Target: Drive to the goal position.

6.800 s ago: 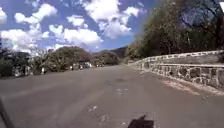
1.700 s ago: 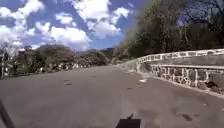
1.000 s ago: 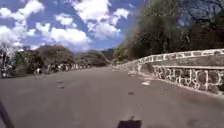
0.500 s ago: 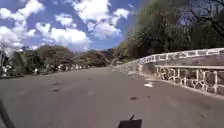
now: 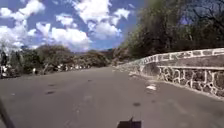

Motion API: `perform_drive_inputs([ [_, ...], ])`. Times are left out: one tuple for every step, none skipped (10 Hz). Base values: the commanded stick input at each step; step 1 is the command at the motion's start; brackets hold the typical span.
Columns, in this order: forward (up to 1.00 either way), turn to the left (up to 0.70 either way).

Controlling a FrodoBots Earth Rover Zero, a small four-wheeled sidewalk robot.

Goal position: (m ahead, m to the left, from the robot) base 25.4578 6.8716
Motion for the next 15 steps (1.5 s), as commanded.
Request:
perform_drive_inputs([
  [0.50, 0.00],
  [0.50, 0.00],
  [0.50, 0.00],
  [0.50, 0.00],
  [0.50, 0.00],
  [0.50, 0.00],
  [0.50, 0.00],
  [0.50, 0.00],
  [0.50, 0.12],
  [0.50, 0.40],
  [0.50, 0.00],
  [0.50, 0.00],
  [0.50, 0.00],
  [0.50, 0.00],
  [0.50, 0.00],
])
